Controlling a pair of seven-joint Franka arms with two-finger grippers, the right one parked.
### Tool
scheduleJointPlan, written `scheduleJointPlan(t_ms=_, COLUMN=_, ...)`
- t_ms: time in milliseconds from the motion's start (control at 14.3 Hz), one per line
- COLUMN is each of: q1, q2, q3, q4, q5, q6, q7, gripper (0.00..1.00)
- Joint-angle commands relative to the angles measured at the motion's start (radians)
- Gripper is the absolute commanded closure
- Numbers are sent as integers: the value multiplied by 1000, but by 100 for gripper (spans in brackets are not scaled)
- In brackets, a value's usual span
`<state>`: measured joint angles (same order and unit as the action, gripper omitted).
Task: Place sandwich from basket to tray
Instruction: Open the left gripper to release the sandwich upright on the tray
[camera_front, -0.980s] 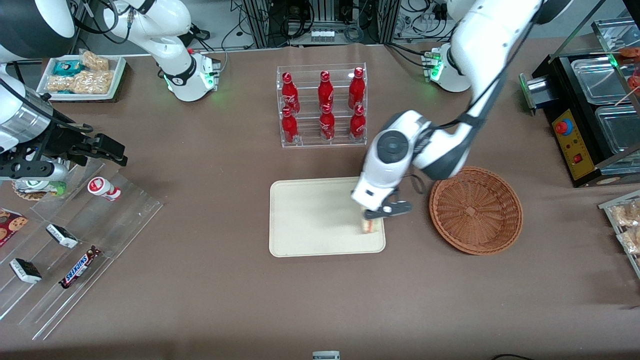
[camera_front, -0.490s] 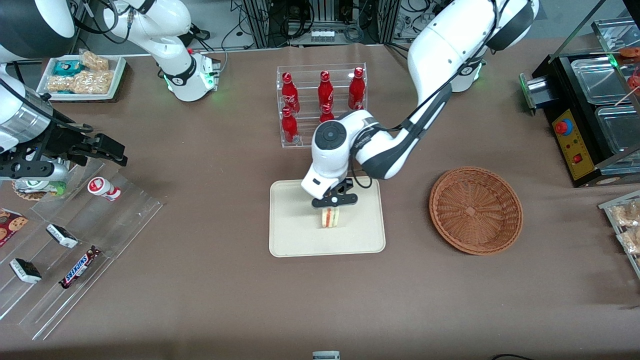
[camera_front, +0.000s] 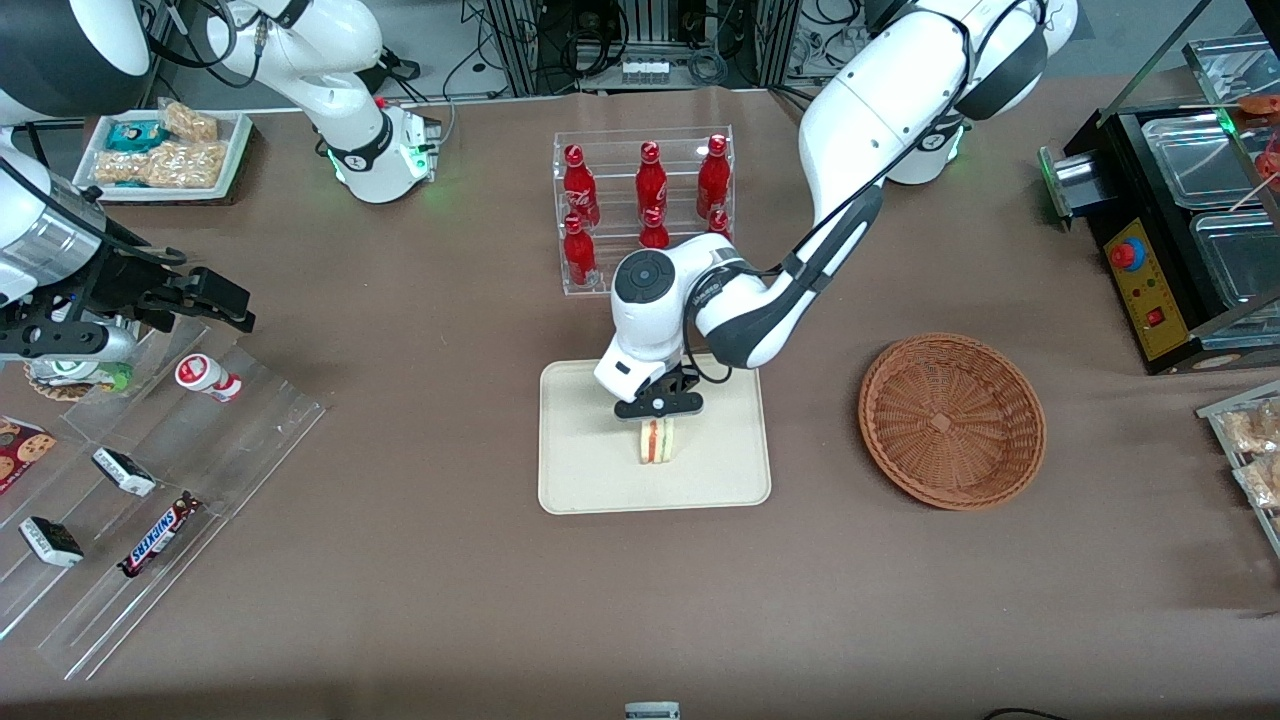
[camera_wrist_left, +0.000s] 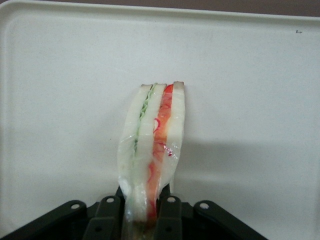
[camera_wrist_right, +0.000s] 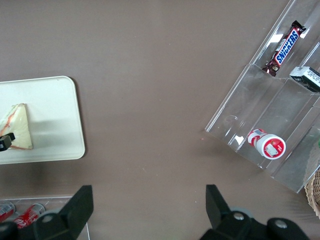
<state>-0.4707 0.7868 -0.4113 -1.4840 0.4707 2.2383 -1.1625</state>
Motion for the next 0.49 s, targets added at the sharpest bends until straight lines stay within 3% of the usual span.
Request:
scheduleJointPlan(t_ms=0, q1=-6, q2=-59, q3=11, q4=19, q5=8, q6=-26, q7=-34, gripper=0)
scheduleJointPlan(t_ms=210, q1=-2, q2=-180, q3=6, q4=24, q5=-1, q6=-165, q7=-34, gripper=0)
scheduleJointPlan(t_ms=420, q1=53, q2=-299, q3=6, q4=24, q5=-121, q6=-276, q7=39, gripper=0)
